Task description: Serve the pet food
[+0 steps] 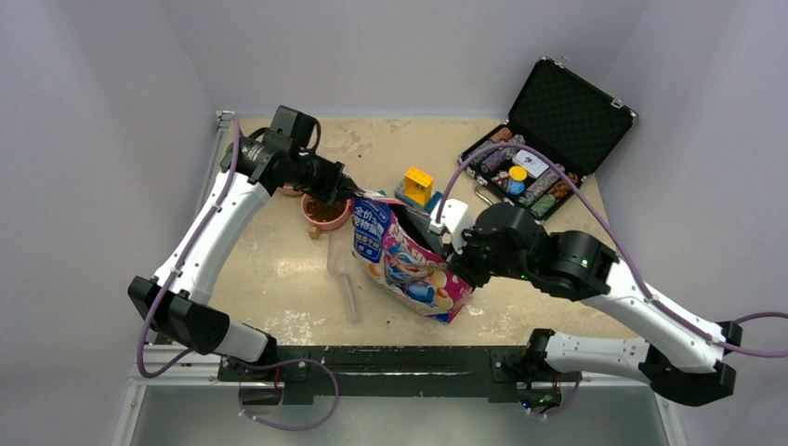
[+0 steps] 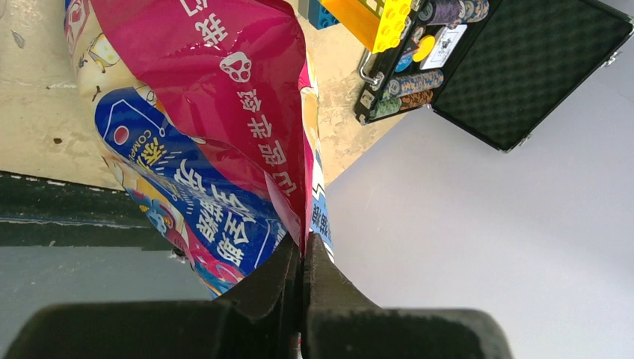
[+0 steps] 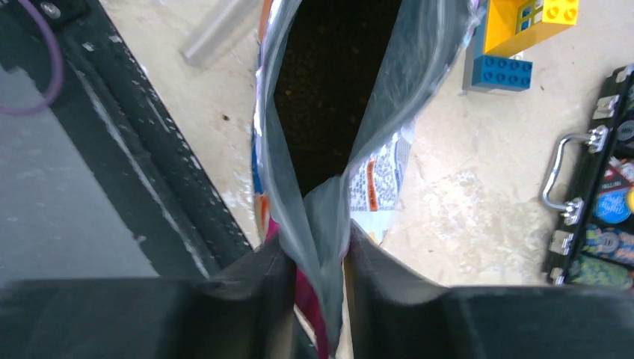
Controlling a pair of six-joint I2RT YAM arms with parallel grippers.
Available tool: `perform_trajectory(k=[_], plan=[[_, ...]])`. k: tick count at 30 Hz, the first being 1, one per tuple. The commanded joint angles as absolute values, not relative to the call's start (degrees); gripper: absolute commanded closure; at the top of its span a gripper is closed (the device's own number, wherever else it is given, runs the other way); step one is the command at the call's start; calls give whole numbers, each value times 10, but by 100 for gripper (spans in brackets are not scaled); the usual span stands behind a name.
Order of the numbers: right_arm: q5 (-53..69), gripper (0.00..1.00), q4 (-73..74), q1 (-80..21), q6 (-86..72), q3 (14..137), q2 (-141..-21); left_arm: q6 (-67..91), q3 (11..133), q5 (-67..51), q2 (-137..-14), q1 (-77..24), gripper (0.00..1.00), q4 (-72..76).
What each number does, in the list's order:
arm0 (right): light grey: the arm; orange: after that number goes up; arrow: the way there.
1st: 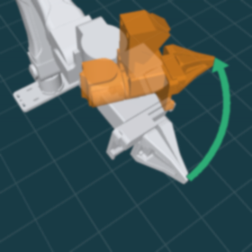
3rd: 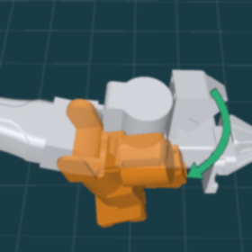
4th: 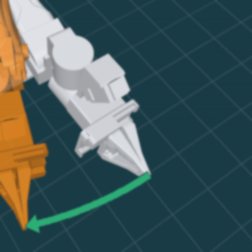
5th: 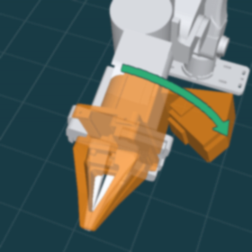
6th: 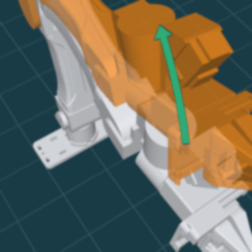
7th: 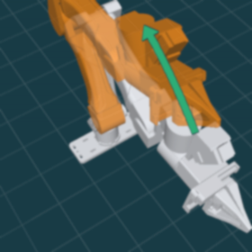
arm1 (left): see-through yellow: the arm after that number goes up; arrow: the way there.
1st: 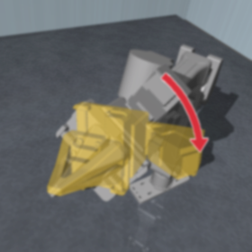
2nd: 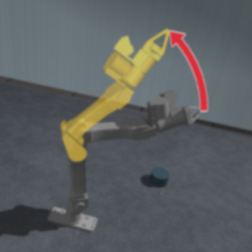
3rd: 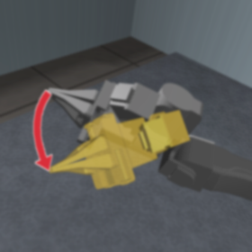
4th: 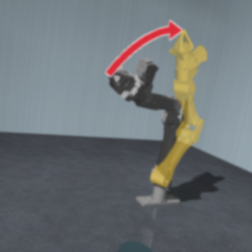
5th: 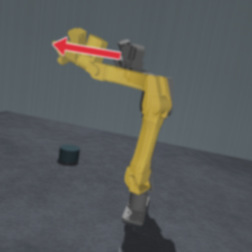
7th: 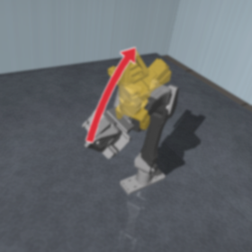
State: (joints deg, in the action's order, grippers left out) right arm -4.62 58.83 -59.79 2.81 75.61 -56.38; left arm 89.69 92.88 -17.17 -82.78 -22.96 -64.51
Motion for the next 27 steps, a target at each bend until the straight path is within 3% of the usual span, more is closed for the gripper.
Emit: perform_trajectory(k=[1, 2, 3, 6, 9, 14, 24, 25, 27], plan=[[-90, 83, 576, -600, 38, 777, -611, 878, 983, -162, -843, -219, 100, -673], [-104, 95, 579, -600, 39, 779, -619, 878, 987, -162, -848, -217, 100, -674], [-124, 100, 588, -600, 38, 778, -625, 879, 992, -162, -851, -213, 100, -676], [-184, 100, 642, -602, 8, 762, -610, 870, 1024, -165, -875, -177, 100, -717], [-208, 100, 636, -602, 5, 695, -508, 834, 1106, -155, -910, -120, 100, -802], [-167, 100, 621, -603, 5, 672, -447, 787, 1229, -144, -968, -96, 100, -893], [-134, 100, 569, -602, 5, 669, -466, 778, 1095, -175, -889, -107, 100, -834], [-123, 100, 576, -602, 8, 677, -474, 783, 1054, -186, -873, -110, 93, -806], [-122, 100, 591, -602, 8, 695, -490, 802, 1011, -192, -843, -125, 66, -772]])
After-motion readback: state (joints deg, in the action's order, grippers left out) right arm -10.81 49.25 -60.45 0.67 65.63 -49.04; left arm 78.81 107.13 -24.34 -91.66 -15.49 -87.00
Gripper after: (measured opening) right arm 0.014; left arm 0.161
